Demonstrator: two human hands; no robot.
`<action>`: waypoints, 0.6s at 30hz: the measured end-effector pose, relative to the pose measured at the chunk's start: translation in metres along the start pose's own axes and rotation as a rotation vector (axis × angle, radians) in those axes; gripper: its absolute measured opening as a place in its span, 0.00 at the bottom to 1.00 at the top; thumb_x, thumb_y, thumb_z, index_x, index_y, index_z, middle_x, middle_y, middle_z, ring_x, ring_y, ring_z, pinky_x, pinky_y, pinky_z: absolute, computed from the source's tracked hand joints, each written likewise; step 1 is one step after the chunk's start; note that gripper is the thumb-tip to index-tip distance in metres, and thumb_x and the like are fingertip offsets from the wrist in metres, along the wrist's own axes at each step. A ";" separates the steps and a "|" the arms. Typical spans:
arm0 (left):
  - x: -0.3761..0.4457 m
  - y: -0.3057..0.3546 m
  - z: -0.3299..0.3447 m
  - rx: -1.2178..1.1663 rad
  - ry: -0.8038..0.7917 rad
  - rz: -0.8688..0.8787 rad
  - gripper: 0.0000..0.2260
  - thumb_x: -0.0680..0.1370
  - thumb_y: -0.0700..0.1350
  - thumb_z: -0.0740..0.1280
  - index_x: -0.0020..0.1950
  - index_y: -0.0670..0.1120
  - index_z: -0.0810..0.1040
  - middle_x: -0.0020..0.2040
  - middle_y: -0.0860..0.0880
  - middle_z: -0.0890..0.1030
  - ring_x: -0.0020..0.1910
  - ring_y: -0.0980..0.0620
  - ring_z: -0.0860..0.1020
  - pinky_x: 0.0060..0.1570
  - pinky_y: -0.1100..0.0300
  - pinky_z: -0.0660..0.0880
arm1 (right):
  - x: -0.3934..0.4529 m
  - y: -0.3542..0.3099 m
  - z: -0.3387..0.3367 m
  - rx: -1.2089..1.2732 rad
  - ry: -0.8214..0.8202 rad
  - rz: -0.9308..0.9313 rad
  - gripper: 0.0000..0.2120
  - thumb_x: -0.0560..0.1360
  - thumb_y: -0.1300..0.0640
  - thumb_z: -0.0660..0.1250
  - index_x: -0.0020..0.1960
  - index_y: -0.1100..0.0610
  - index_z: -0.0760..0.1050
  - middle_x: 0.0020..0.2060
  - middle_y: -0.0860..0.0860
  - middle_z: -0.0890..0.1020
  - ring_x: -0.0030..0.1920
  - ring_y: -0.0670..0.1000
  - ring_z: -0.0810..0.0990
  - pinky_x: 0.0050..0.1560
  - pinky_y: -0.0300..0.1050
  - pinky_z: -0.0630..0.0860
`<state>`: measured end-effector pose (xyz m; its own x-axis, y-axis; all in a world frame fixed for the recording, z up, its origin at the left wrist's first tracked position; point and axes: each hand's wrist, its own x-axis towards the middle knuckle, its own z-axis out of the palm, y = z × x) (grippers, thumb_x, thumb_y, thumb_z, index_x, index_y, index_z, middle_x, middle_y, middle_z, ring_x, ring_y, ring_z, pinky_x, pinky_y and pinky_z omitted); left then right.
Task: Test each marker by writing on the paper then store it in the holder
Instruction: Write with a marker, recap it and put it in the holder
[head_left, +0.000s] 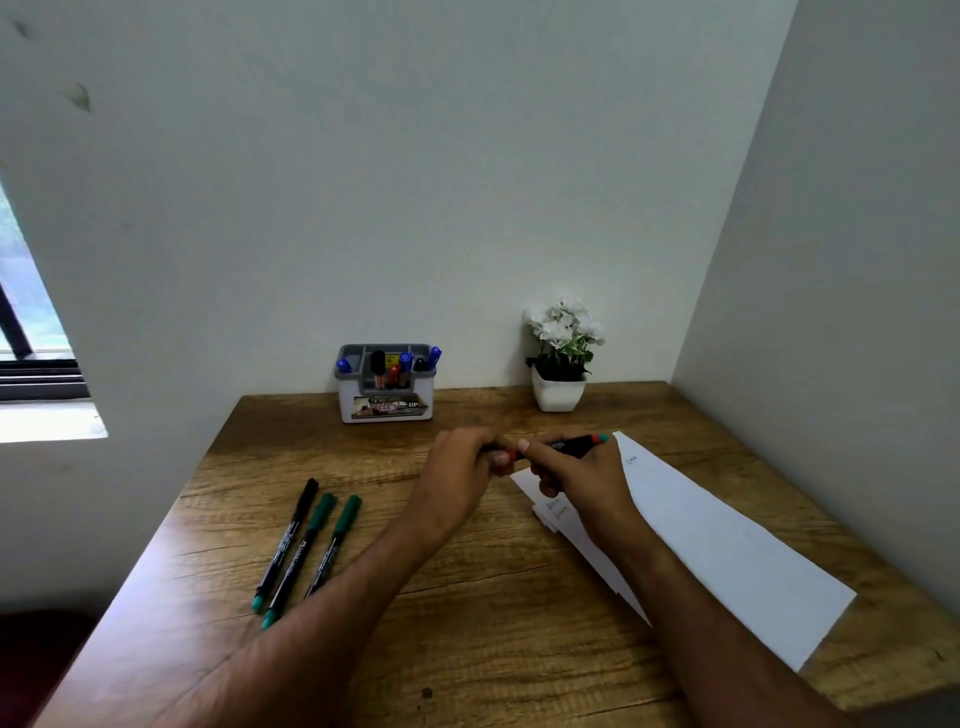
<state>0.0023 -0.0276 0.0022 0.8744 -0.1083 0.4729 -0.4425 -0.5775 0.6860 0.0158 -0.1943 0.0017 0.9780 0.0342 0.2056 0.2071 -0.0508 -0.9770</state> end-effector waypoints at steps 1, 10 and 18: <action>0.000 0.001 0.001 -0.016 -0.002 -0.012 0.09 0.79 0.35 0.65 0.50 0.43 0.84 0.38 0.55 0.82 0.38 0.64 0.80 0.38 0.71 0.75 | 0.000 -0.001 0.000 0.026 -0.006 -0.007 0.04 0.73 0.59 0.76 0.41 0.60 0.85 0.28 0.54 0.81 0.28 0.52 0.75 0.29 0.43 0.72; 0.000 -0.001 -0.005 0.036 0.040 -0.066 0.07 0.79 0.34 0.65 0.48 0.41 0.83 0.38 0.52 0.81 0.36 0.63 0.80 0.36 0.71 0.75 | 0.007 -0.001 0.012 0.118 -0.127 0.028 0.05 0.74 0.62 0.75 0.45 0.64 0.84 0.30 0.54 0.81 0.30 0.48 0.77 0.29 0.39 0.74; 0.006 -0.007 -0.044 0.102 0.049 -0.115 0.08 0.72 0.36 0.73 0.49 0.46 0.83 0.42 0.56 0.81 0.42 0.63 0.79 0.44 0.72 0.75 | 0.019 -0.015 0.019 0.123 -0.190 -0.069 0.06 0.74 0.63 0.74 0.46 0.67 0.84 0.36 0.64 0.84 0.32 0.58 0.80 0.34 0.47 0.80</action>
<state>0.0022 0.0119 0.0245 0.9066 0.0014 0.4220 -0.3151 -0.6631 0.6790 0.0310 -0.1736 0.0190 0.9375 0.2210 0.2687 0.2572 0.0801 -0.9630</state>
